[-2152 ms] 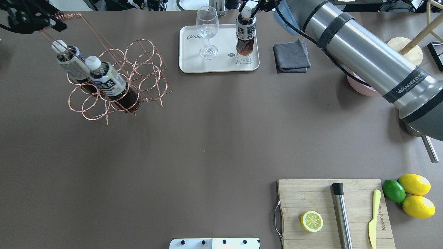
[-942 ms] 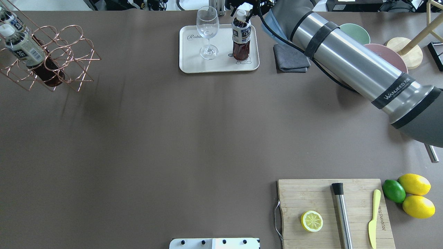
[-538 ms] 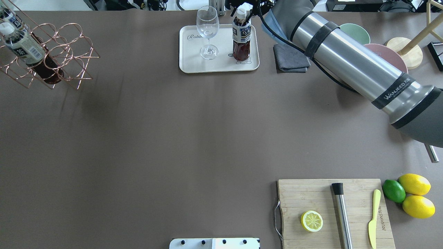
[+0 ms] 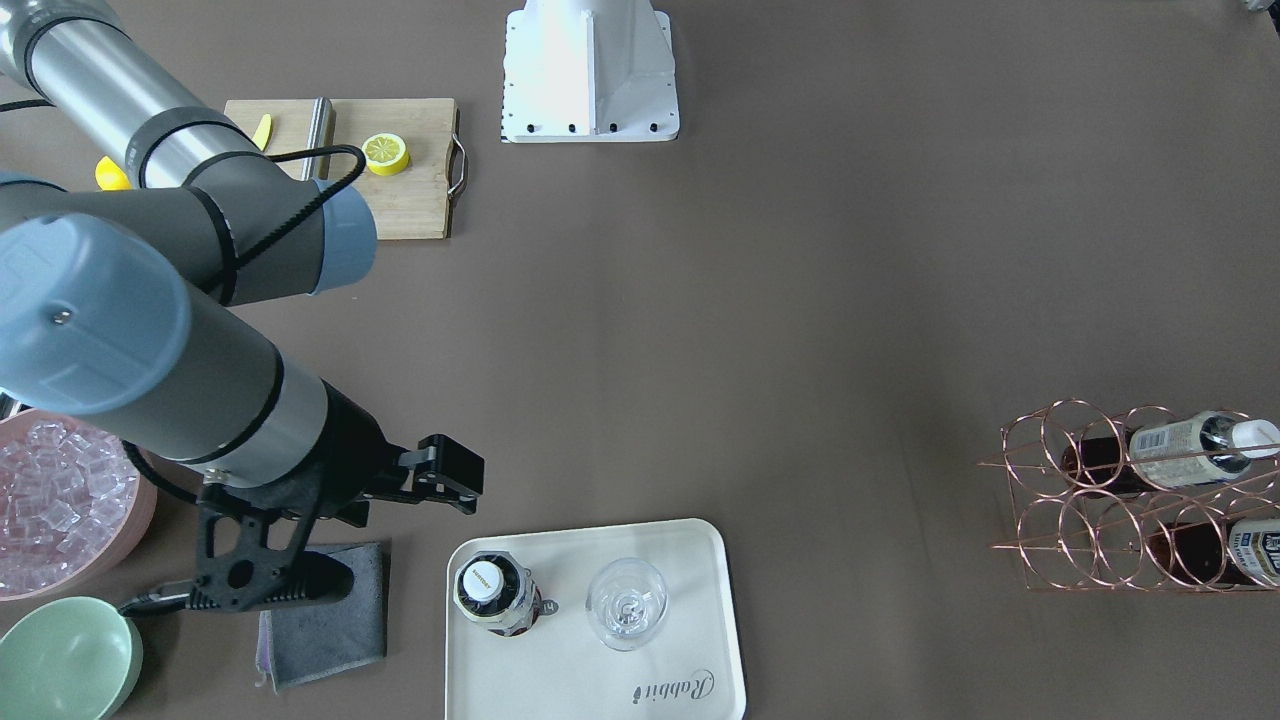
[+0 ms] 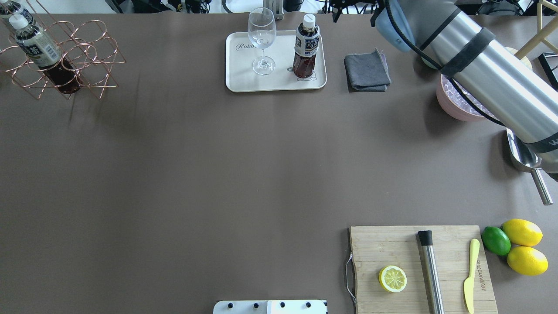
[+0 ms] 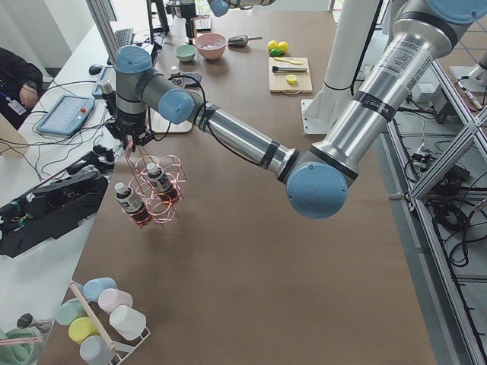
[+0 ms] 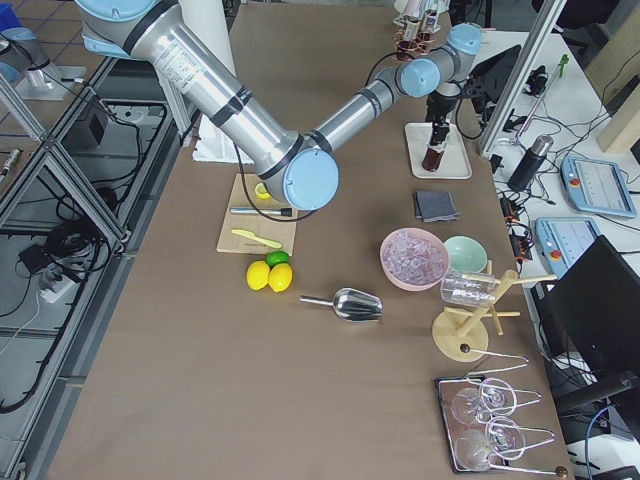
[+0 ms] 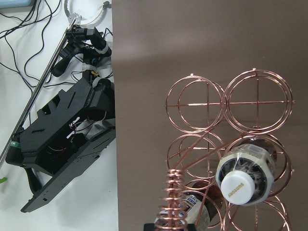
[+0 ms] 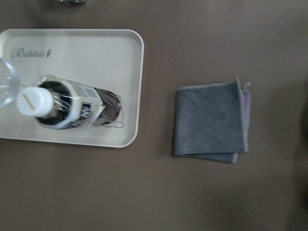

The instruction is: Take tea from basket to plate

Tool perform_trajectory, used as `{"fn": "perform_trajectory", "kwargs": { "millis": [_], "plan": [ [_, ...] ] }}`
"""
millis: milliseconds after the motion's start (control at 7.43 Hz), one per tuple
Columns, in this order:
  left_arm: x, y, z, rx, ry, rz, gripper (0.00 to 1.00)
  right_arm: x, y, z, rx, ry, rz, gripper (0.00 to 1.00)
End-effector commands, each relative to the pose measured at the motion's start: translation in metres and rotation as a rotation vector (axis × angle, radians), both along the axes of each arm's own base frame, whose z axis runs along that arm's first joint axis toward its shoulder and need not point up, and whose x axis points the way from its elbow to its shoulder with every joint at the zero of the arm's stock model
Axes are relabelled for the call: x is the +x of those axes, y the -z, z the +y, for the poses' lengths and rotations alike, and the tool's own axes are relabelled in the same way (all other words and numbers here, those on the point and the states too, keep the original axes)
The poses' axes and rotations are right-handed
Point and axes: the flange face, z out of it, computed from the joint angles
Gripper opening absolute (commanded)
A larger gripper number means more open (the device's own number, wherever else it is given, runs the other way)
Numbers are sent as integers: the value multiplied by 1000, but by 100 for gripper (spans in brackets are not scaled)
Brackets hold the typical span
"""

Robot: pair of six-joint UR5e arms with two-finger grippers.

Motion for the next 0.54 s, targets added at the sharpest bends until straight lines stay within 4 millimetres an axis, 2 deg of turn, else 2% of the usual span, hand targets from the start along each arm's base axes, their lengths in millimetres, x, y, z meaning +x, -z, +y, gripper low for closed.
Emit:
{"fn": "perform_trajectory", "kwargs": {
  "millis": [0,135,269,404],
  "plan": [
    [15,-16,-8,-38,4,-5,0,131,-153,104,1,43,83,100],
    [17,-24,-13,-30,5,-4,0,187,-216,137,35,86,113,100],
    [23,-30,-17,-36,9,1,0,244,-276,156,53,120,129,100],
    [27,-29,-22,-31,17,-15,0,296,-331,191,8,96,136,100]
  ]
}}
